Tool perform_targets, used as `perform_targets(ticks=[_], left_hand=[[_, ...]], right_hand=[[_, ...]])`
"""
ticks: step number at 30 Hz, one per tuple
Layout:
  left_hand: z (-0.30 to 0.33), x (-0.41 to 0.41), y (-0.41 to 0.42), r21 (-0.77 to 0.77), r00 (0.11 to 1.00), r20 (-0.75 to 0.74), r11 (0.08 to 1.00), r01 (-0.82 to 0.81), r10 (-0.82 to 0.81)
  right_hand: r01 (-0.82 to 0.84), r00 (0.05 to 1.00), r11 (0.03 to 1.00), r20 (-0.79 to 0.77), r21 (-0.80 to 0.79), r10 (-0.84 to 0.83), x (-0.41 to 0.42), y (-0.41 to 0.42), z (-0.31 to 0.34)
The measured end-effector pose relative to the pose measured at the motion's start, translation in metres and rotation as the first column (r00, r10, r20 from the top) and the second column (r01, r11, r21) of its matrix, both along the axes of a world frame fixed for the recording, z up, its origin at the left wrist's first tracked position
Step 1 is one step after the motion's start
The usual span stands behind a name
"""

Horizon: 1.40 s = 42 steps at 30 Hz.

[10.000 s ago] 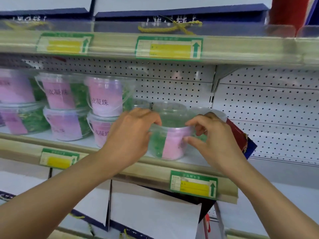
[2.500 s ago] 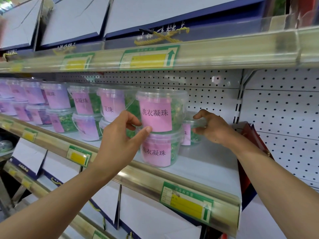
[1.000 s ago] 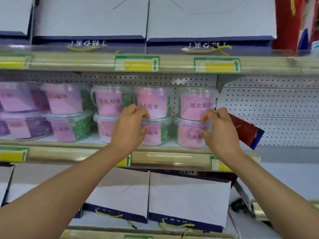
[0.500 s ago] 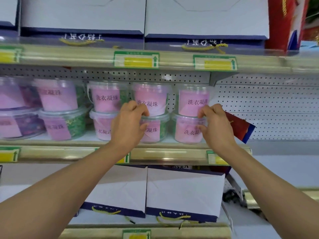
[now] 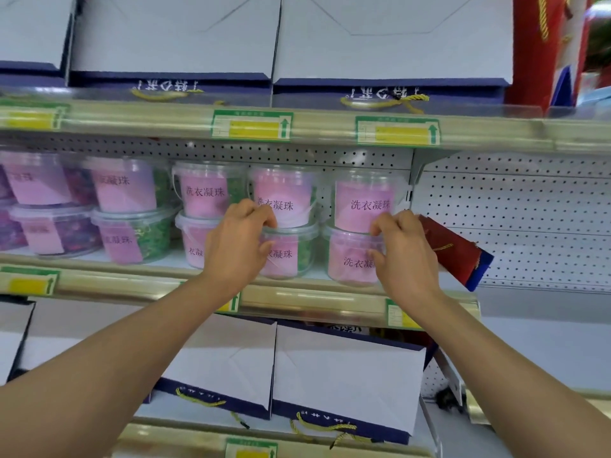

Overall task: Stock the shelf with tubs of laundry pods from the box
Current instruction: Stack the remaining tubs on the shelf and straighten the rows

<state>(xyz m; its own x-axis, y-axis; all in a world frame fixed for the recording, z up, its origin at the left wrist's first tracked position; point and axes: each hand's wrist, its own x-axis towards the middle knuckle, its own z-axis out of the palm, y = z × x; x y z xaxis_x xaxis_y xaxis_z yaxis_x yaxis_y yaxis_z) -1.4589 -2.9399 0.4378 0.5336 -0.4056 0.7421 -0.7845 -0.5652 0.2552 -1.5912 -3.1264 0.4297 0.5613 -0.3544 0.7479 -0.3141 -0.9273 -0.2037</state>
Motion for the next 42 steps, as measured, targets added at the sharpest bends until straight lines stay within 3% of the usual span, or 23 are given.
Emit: perform_targets(ticks=[12, 26, 29, 33, 42], left_hand=[[0.000, -0.006, 0.031, 0.087, 0.998, -0.023, 0.995, -0.051, 0.053], [0.007, 0.043, 0.095, 0.099, 0.999, -0.035, 0.995, 0.010, -0.007], [0.006, 0.053, 0.102, 0.084, 1.000, -0.005, 0.996, 0.012, -0.012], [0.004, 0.074, 0.108, 0.063, 1.000, 0.025, 0.998, 0.012, -0.013], [0.008, 0.093, 0.105, 0.136, 0.998, 0.056, 0.990, 0.034, -0.042]], right_hand=[[0.010, 0.999, 0.999, -0.041, -0.046, -0.012, 0.000, 0.000, -0.002], [0.183, 0.983, 0.981, 0.025, -0.062, -0.182, 0.004, 0.032, 0.001], [0.083, 0.995, 0.990, 0.070, -0.114, -0.076, 0.014, 0.062, 0.010], [-0.066, 0.998, 0.987, -0.023, -0.144, 0.063, 0.039, 0.082, 0.014], [-0.013, 0.999, 0.996, -0.047, -0.092, 0.009, 0.071, 0.083, 0.003]])
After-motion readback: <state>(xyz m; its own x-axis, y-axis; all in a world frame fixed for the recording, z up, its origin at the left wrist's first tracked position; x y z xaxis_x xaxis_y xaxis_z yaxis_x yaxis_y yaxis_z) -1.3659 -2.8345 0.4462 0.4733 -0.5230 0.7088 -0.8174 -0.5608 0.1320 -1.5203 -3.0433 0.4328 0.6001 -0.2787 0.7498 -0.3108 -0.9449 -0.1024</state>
